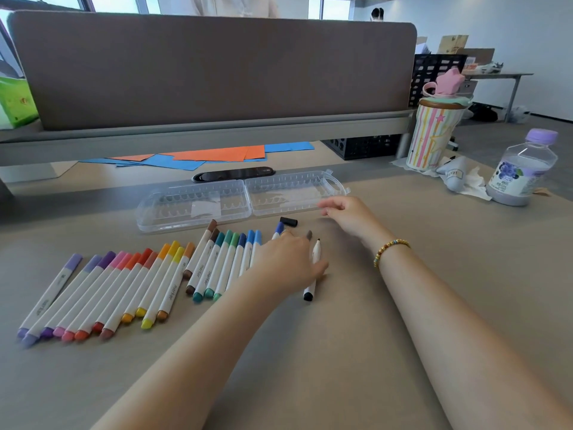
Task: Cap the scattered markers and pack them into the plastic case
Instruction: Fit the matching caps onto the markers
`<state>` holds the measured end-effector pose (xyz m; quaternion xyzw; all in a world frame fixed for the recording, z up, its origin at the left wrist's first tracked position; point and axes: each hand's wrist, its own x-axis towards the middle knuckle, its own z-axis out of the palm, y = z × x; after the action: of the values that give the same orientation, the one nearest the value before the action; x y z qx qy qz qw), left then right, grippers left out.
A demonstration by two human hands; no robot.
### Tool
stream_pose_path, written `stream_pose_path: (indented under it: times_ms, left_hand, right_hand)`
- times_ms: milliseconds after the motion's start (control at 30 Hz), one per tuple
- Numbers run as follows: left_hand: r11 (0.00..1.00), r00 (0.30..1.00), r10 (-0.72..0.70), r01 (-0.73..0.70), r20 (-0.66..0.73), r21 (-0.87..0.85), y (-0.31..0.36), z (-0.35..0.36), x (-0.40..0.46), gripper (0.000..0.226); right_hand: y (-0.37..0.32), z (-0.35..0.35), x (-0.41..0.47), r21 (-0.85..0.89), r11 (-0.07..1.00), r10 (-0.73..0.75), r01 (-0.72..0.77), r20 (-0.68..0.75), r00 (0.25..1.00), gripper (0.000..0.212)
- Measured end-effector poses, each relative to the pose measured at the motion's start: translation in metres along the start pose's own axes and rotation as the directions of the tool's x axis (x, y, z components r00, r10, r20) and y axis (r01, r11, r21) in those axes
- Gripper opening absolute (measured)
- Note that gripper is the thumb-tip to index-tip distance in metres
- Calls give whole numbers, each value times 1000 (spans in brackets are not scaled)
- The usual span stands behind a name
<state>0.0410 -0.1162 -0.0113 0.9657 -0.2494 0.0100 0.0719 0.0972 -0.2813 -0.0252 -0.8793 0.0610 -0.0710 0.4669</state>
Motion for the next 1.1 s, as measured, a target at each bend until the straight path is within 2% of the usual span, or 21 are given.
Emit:
stream_pose_path:
  times_ms: [167,433,567,700,767,833,933,1000,1100]
  left_hand:
    - [997,998,-10,5,63,80,-11,0,8,35]
    - [998,991,-17,9,131,60,-18,-8,10,44]
    - [999,992,-19,13,124,50,-19,-6,10,43]
    - [999,992,-19,15,128,37,-19,-6,11,39]
    - [999,989,-29,27,145,20,-20,-6,11,37]
    - [999,988,-40,44,150,-25,-20,-7,10,37]
    - [984,992,-73,88,100,-155,-20,-10,10,34]
    - [948,992,-111,125,63,-292,-21,-10,12,28]
    - [834,987,-140,162,82,-527,-20,-8,14,16]
  right_hand:
    - [-2,2,4,-54,999,-4,5,33,999,25]
    - [-27,22,9,-167,984,-22,52,177,984,26]
    - [-37,37,16,-291,953,-28,88,204,978,22]
    - [-41,39,17,-494,860,-27,125,201,979,21]
    - [-38,33,14,-533,838,-19,116,184,983,20]
    - [-31,25,11,-464,883,-11,75,138,990,15]
    - [-22,13,3,-117,993,4,0,34,999,20]
    - [-19,6,-3,112,993,26,-25,-7,1000,24]
    - [-18,1,-7,348,935,73,-66,-8,997,16]
